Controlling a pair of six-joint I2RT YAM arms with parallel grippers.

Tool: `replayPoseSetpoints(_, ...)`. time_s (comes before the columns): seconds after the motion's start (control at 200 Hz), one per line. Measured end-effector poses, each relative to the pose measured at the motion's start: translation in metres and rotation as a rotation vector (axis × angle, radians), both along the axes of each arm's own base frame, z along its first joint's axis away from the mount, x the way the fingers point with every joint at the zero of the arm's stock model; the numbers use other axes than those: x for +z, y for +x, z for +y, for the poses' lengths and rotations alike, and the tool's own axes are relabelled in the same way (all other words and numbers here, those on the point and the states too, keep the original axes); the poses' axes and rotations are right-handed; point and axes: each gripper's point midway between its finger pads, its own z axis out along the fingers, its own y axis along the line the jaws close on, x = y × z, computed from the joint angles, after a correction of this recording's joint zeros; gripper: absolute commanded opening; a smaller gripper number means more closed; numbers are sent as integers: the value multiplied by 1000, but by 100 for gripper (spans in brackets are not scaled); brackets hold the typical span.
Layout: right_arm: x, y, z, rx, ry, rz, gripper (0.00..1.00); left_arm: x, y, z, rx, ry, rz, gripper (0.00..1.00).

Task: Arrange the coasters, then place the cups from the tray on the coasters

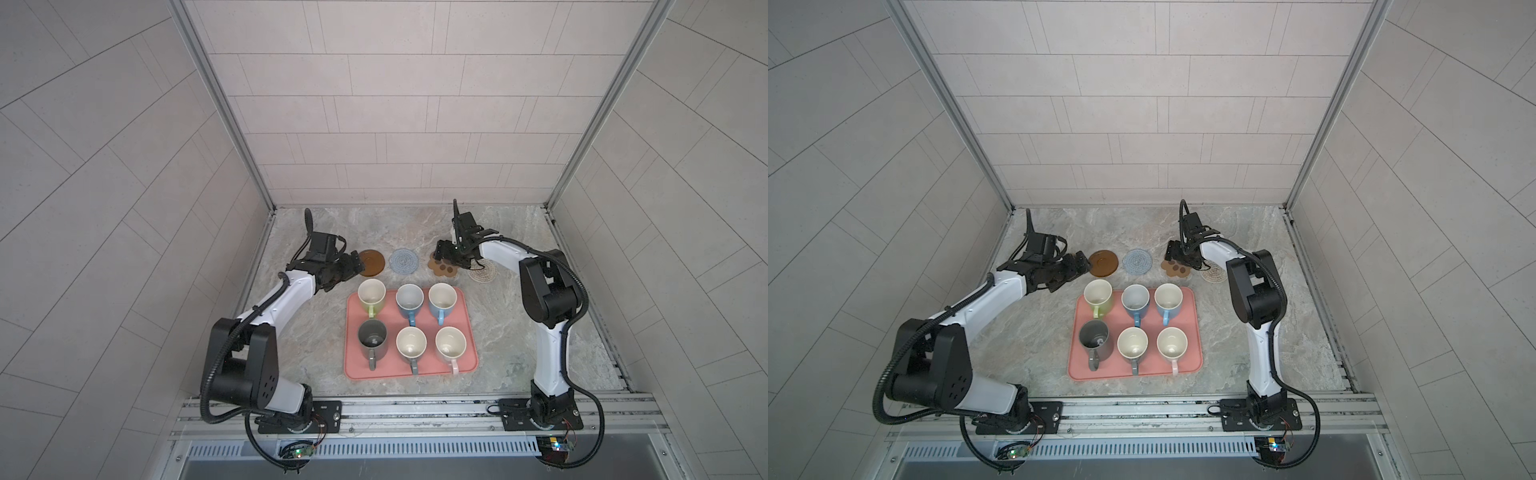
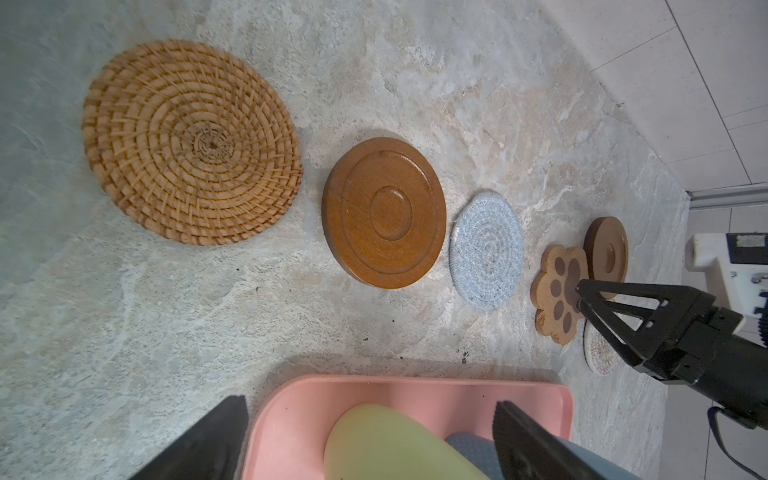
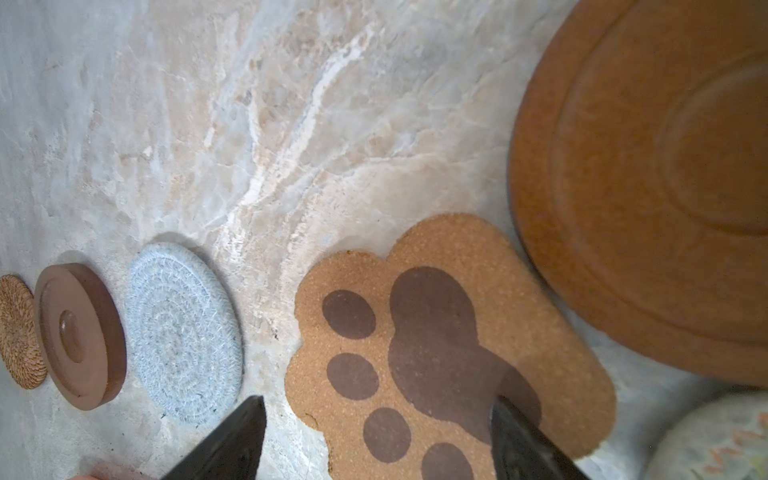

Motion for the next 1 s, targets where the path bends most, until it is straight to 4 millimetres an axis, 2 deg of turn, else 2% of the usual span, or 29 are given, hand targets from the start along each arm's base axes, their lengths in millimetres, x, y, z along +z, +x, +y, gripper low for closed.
replayPoseSetpoints(0.405,1,13,18,22,9,-25,85,1,0,0,-1,-1,-4,100)
replayPoseSetpoints(0.996,-2,9,20,60,-58,-51,85,9,-4,1,0,4,-11,100)
